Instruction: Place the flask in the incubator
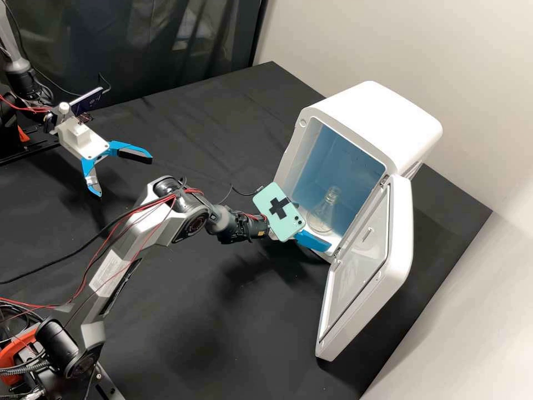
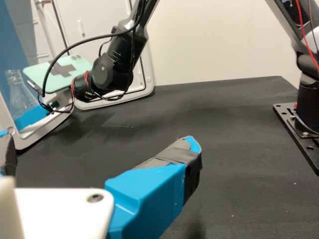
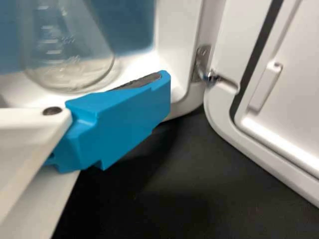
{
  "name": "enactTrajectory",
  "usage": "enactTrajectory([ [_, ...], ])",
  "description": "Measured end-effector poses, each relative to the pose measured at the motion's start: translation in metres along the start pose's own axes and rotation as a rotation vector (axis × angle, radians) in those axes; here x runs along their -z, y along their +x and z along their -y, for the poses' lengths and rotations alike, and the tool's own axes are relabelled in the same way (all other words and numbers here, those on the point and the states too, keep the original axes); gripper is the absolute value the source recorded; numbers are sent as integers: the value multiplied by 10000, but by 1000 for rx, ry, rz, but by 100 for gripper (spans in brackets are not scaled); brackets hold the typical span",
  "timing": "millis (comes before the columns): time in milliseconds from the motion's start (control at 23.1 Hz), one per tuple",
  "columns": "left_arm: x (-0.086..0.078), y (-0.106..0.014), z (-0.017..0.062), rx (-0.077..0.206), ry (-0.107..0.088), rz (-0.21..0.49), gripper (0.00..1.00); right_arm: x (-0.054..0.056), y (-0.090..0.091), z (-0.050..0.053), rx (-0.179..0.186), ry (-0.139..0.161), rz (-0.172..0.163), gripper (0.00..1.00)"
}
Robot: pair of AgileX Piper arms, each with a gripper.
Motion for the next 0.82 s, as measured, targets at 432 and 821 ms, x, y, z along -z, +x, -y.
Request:
enactTrajectory([
  [432, -73, -55, -80, -62, 22, -21, 100, -167, -799, -222, -9, 27, -49, 100],
  [821, -34, -93, -157, -112, -13, -58, 100, -75, -1322, -517, -184, 42, -320, 100],
])
